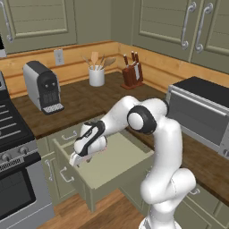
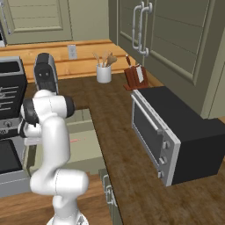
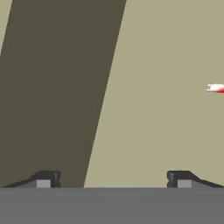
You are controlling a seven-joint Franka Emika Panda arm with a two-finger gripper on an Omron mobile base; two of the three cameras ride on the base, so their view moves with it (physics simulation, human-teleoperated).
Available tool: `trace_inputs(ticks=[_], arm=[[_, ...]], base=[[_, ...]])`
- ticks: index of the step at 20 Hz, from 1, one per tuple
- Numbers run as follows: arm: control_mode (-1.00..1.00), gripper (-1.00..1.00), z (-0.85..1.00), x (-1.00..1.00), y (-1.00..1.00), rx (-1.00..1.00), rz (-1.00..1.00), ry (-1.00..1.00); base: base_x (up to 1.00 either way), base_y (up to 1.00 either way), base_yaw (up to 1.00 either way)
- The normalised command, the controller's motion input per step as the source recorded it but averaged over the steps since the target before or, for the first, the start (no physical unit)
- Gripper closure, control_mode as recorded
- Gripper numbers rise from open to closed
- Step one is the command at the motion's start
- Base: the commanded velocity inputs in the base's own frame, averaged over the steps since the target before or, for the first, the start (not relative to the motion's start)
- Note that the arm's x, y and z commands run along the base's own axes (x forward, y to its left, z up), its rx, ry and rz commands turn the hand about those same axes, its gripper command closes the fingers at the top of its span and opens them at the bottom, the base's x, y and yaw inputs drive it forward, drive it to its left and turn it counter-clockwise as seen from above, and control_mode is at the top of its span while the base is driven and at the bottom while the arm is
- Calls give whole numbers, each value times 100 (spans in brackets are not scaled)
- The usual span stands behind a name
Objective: Take a straw from the drawer in front and place it inside the glass cup on the dining counter.
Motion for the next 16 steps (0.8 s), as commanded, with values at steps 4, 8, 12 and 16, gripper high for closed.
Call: trace_inputs(ticks=[4, 8, 12, 16], arm=[[-100, -100, -3, -31, 92, 0, 0, 1], [-100, -100, 31, -10, 0, 0, 0, -4], [-100, -100, 33, 17, -66, -6, 0, -4], [-100, -100, 7, 48, -69, -6, 5, 0]], base=[[0, 0, 0], [0, 0, 0], [0, 0, 0], [0, 0, 0]])
